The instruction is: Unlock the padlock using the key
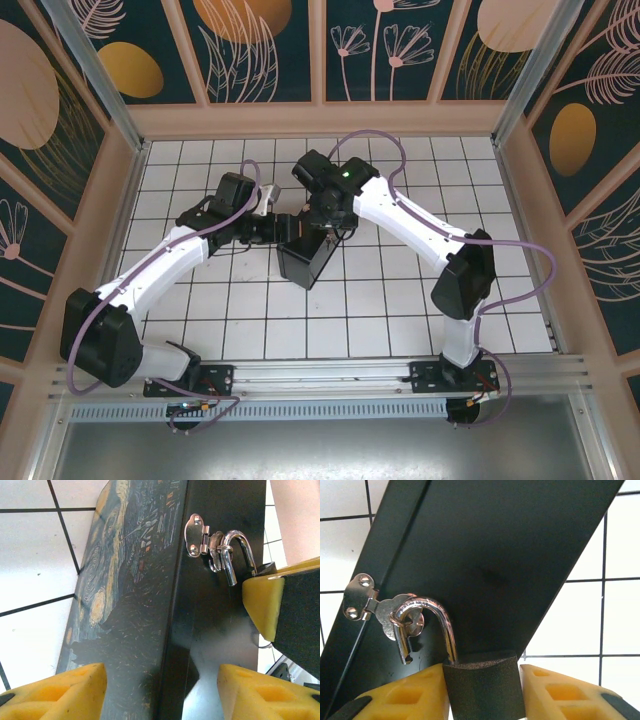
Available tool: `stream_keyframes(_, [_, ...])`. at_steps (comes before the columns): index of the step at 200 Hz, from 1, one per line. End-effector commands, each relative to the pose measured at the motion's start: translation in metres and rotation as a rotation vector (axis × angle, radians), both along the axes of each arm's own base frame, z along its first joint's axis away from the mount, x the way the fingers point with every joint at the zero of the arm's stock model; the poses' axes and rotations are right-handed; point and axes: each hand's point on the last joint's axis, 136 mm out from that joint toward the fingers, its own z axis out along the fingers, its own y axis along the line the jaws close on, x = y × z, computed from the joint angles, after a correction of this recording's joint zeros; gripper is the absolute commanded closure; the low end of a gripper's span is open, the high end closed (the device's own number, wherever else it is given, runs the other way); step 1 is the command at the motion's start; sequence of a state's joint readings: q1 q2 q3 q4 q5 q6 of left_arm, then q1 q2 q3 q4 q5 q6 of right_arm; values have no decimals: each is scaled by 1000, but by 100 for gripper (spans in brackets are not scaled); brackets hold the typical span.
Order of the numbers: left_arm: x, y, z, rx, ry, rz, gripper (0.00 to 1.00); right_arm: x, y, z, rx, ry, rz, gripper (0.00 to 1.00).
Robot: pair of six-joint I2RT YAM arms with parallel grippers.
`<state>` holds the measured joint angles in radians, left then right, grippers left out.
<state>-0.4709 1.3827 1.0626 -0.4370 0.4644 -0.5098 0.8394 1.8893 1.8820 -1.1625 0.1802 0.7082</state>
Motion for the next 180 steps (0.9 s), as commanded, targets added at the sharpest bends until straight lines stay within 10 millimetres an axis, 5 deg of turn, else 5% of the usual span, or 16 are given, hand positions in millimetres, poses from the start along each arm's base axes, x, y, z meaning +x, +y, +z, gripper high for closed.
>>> stream_keyframes(1, [0,0,4,-19,-21,-10,39,-3,-3,-9,-12,24,1,65])
stream_keyframes(130, [-18,-8,7,-84,-1,-45,47,15,14,16,153,-31,-133,82])
stream_keyframes(180, [-18,-8,10,-83,-7,-42,47,30,3,37,99,-82,-165,83])
